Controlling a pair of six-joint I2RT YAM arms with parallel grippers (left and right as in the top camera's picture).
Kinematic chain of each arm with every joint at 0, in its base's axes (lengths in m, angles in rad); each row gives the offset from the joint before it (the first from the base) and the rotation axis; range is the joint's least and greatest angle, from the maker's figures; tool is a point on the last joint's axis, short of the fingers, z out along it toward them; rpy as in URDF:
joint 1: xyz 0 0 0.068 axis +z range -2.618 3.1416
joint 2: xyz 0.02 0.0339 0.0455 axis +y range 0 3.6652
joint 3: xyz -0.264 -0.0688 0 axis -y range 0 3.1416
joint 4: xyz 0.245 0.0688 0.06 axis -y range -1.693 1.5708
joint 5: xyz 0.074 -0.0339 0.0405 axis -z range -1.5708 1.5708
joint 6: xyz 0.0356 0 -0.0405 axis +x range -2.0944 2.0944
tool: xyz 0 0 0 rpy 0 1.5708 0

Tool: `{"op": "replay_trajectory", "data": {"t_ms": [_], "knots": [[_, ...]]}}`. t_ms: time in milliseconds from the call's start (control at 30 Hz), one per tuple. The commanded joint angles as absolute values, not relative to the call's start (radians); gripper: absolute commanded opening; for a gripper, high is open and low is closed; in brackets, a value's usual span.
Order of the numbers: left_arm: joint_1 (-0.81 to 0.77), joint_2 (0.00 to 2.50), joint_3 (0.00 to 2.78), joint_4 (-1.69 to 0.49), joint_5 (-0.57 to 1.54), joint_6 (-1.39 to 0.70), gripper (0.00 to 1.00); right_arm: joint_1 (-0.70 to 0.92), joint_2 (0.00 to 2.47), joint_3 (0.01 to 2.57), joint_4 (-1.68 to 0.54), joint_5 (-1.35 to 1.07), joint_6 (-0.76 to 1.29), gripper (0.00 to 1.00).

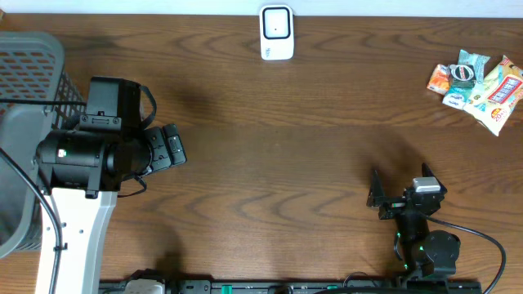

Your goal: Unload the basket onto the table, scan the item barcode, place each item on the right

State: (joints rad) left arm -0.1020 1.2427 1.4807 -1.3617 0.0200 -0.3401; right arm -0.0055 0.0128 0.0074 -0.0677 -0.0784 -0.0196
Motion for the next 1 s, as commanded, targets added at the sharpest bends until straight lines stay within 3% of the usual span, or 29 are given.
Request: {"op": "replay_trajectory", "data": {"t_ms": [0, 700, 967], "knots": [[-0.102, 1.242, 1.485, -1.365, 0.017, -0.342, 0.98, -0.014, 0.006, 0.006, -0.071, -0.085, -0.034, 0.99], [-0.102, 1.208, 1.392, -1.353, 0.016, -0.357, 0.98, -0.014, 0.006, 0.006, -0.071, -0.085, -0.034, 0.99], [-0.101, 0.945, 0.999, -0.991, 0.018, -0.143, 0.98, -0.014, 0.006, 0.006, -0.071, -0.085, -0.035, 0.99]]}}
